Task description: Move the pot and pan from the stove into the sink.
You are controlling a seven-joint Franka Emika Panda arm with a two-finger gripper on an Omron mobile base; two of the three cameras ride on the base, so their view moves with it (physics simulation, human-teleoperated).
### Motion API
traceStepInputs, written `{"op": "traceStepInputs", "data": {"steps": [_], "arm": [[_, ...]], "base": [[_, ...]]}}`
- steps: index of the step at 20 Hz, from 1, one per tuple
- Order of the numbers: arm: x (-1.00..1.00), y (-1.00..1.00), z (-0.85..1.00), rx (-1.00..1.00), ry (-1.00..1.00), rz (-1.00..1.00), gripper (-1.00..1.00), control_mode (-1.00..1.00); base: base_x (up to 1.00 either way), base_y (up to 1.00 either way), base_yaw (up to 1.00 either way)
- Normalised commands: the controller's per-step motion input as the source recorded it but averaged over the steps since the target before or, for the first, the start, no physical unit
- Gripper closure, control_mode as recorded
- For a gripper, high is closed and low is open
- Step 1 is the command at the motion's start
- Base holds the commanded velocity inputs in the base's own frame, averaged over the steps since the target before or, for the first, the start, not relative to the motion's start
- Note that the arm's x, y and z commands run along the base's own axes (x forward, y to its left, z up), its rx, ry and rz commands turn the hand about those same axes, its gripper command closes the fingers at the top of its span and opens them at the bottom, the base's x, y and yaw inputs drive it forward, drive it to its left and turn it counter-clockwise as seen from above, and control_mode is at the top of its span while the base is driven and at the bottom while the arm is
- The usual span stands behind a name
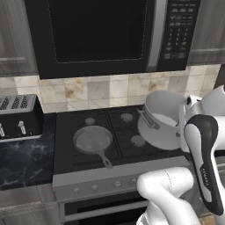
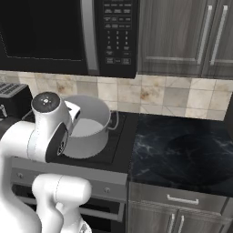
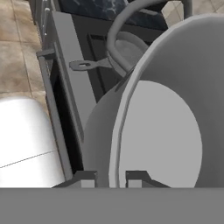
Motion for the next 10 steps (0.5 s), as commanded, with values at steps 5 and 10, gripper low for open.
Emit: {"op": "traceStepInputs", "data": {"steps": [5,10], "arm": [[0.00,0.00,0.00,0.00,0.00,0.00,1.00,-1.00],[-0.01,0.00,0.00,0.00,0.00,0.00,1.00,-1.00]], "base": [[0.00,0.00,0.00],[0.00,0.00,0.00]]}}
